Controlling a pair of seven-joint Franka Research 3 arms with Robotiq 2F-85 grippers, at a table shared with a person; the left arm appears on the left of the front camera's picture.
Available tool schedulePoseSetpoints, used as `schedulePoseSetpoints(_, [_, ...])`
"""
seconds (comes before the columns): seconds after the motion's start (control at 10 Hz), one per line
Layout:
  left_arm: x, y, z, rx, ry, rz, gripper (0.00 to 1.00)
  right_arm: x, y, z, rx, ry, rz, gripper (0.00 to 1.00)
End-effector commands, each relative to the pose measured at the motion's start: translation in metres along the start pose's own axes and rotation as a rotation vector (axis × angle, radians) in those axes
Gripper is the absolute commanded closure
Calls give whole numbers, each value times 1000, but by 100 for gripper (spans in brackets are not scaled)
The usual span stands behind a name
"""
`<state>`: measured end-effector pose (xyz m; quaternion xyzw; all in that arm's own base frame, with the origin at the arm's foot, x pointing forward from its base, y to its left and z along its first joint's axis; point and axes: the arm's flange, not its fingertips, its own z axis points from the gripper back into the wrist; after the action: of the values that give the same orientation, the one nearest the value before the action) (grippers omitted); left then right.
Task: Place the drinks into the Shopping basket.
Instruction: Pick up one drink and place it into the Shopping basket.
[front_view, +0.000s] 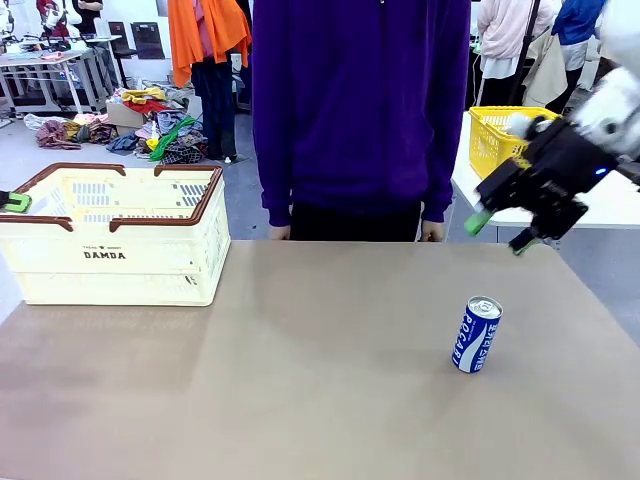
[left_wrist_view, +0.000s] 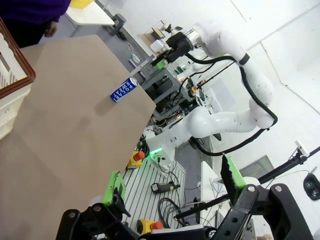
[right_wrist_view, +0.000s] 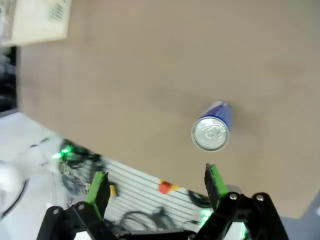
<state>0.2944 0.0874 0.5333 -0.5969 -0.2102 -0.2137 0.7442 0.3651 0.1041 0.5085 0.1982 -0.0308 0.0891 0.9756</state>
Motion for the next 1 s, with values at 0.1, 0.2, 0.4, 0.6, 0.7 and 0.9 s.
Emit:
schedulePoseSetpoints(0.1, [0,-4,-1,-22,-18,-4,0,-26,-21,30,-102,-202,33,0])
schedulePoseSetpoints(0.2, [0,-4,-1,-22,-18,-4,0,-3,5,-8,-97,-23,56,0])
schedulePoseSetpoints(0.4, [0,-4,-1,-22,-18,-4,0,-4,4,-11,-272,1,40,0])
schedulePoseSetpoints(0.6, [0,-4,-1,-22,-18,-4,0,1,-2,-48,-357,64,-15,0])
schedulePoseSetpoints(0.7, [0,-4,-1,-22,-18,-4,0,2,-7,-62,-371,86,-50,0])
schedulePoseSetpoints(0.9, [0,-4,-1,-22,-18,-4,0,-2,-20,-90,-357,77,-122,0])
